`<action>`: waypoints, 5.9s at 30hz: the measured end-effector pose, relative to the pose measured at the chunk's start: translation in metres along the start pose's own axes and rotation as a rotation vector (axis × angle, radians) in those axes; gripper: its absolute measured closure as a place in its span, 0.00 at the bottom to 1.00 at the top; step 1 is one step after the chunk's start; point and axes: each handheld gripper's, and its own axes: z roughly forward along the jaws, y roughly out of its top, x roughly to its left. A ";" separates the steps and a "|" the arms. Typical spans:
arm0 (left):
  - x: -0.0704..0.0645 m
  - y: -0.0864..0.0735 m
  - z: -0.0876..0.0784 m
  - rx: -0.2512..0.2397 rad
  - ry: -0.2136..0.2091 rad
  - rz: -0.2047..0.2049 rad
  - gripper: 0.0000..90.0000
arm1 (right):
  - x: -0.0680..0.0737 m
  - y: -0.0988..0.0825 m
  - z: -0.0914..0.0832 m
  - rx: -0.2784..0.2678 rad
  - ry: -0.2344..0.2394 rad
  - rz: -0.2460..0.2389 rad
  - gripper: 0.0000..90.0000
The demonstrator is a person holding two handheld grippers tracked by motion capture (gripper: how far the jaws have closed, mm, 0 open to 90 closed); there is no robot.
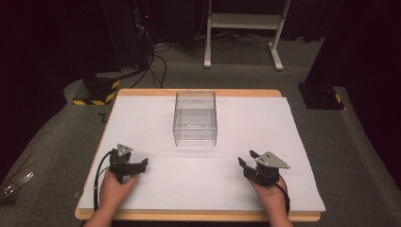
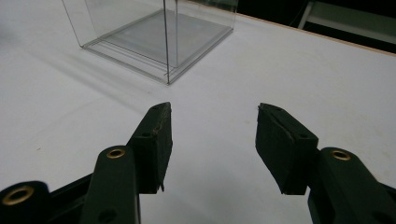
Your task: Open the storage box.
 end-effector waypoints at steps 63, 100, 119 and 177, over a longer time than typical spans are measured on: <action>0.000 0.000 0.000 -0.001 0.001 0.000 0.13 | 0.056 0.064 0.078 -0.006 0.190 -0.026 0.54; 0.000 0.000 0.000 -0.001 0.000 0.000 0.13 | 0.056 0.077 0.124 -0.039 0.225 0.087 0.58; 0.000 0.000 0.000 -0.001 0.000 0.000 0.13 | 0.053 0.081 0.132 -0.040 0.254 0.056 0.74; 0.000 0.000 0.000 -0.004 0.002 -0.001 0.13 | 0.043 0.066 0.118 -0.075 0.393 0.005 0.88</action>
